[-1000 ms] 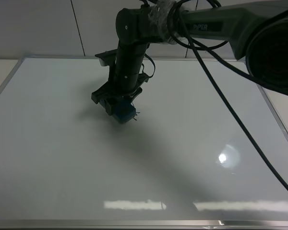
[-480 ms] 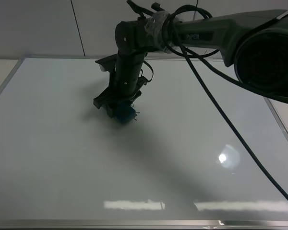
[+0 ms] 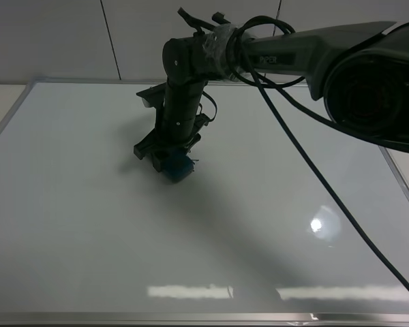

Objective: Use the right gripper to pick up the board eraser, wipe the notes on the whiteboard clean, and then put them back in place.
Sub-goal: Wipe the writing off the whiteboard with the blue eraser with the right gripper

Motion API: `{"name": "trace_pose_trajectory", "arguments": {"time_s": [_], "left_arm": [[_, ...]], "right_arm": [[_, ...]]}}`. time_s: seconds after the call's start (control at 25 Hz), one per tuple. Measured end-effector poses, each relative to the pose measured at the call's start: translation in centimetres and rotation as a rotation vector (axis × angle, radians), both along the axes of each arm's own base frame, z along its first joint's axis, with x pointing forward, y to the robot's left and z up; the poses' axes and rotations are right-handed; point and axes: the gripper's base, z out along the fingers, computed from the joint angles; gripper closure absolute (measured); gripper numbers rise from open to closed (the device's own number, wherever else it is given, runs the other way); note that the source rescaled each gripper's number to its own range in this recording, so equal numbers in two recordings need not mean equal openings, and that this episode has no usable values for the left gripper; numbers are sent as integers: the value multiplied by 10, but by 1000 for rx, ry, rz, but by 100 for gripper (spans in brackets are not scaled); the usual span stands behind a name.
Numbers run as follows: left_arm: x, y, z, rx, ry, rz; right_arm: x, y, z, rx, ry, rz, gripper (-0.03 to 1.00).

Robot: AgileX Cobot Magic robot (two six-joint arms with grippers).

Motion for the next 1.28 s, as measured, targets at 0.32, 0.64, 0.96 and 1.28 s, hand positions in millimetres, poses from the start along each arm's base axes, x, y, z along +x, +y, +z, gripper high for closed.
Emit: {"name": "trace_pose_trajectory", "arguments": {"time_s": [0.32,0.64,0.96,1.28], "left_arm": [[0,0,0,0,0,0],[0,0,0,0,0,0],[0,0,0,0,0,0],[0,0,0,0,0,0]], "right_arm": [[-1,0,0,-29,-14,-18,95],[9,-12,0,-36,-3,-65,95],[39,-53,1,-54,37,-170,95],[58,-82,1,-55,61,-263,95]]}}
